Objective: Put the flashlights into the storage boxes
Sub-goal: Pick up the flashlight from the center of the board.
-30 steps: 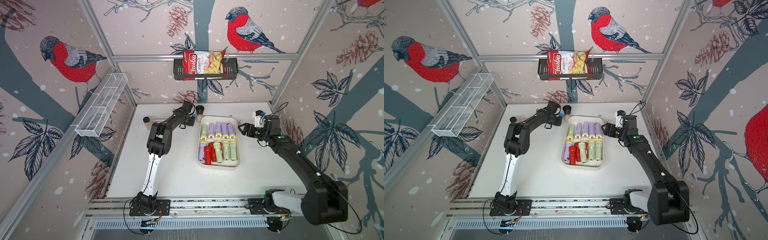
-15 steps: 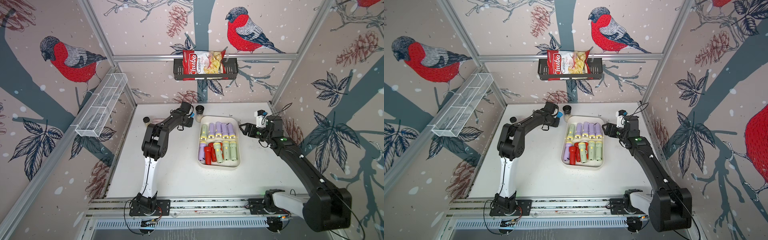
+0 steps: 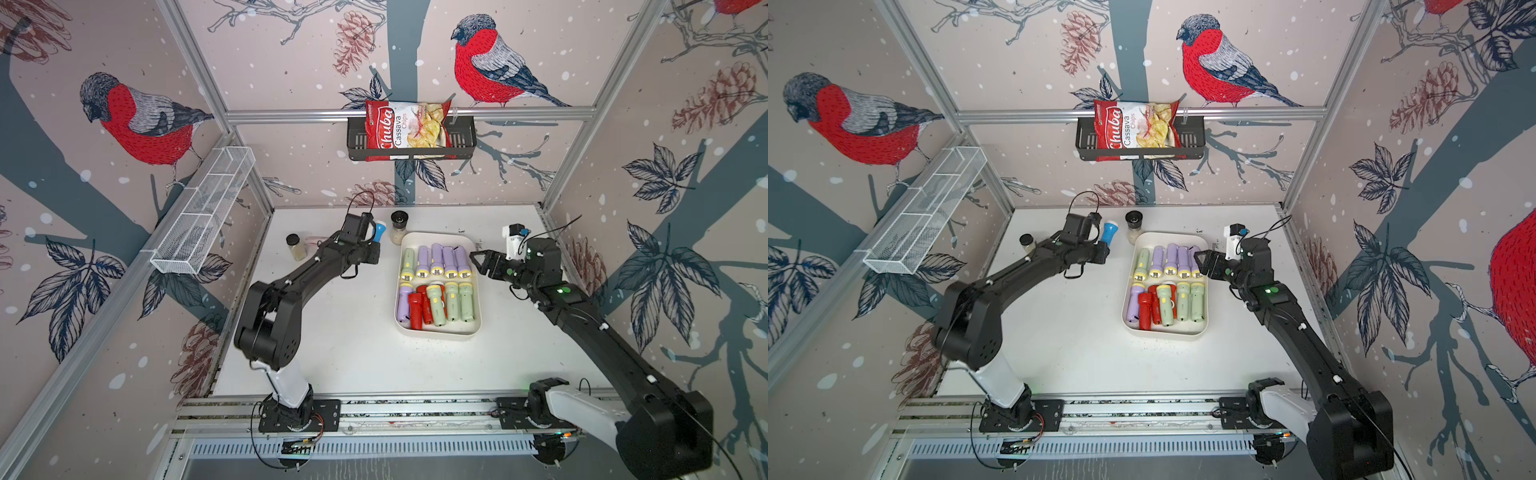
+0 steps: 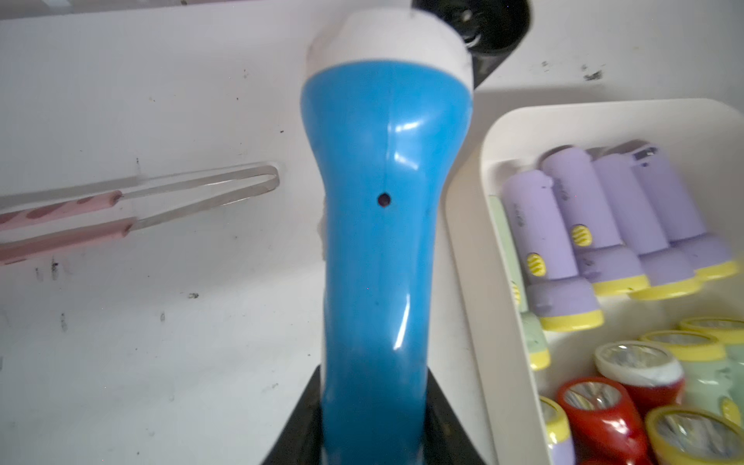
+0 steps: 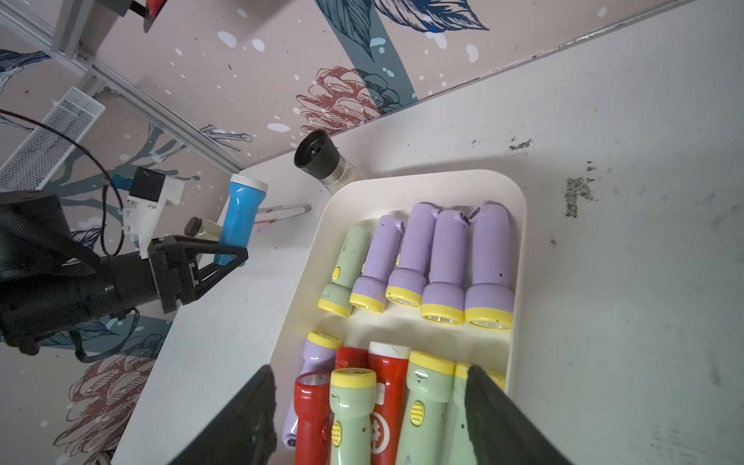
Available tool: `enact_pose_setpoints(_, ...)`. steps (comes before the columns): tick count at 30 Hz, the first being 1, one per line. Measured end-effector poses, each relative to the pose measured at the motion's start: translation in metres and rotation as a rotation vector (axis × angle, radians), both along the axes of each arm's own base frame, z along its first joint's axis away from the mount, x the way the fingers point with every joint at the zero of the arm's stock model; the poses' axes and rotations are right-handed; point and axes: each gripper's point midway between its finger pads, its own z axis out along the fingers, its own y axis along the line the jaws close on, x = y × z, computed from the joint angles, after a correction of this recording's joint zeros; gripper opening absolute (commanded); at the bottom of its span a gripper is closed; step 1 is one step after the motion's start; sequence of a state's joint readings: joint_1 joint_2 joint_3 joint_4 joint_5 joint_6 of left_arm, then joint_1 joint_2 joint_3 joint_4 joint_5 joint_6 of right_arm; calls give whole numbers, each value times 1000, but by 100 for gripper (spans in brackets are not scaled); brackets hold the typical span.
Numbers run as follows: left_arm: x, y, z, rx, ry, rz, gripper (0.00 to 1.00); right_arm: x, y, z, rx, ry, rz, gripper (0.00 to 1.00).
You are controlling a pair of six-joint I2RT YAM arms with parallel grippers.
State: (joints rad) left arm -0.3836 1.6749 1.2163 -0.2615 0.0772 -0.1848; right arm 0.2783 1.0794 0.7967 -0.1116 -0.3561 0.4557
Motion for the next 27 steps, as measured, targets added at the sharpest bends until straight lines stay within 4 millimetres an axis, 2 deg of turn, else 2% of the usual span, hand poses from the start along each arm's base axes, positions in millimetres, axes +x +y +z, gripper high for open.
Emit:
enact_pose_setpoints(6, -50, -13, 17, -130, -82, -46, 14, -14, 33, 5, 66, -7, 65, 71)
enact_pose_setpoints(10, -85, -24, 12, -211, -118, -85, 13, -21, 57, 13, 113, -21, 115, 71)
enact_pose_setpoints(14, -112, -44, 13, -262, -166, -156, 13, -31, 85, 14, 142, -19, 180, 71)
enact_pose_setpoints(22, -128, -54, 15, -318, -242, -159, 13, -56, 125, 2, 229, 49, 286, 70)
enact_pose_setpoints(27, -132, -61, 16, -337, -253, -158, 13, -72, 161, 8, 254, 61, 374, 68)
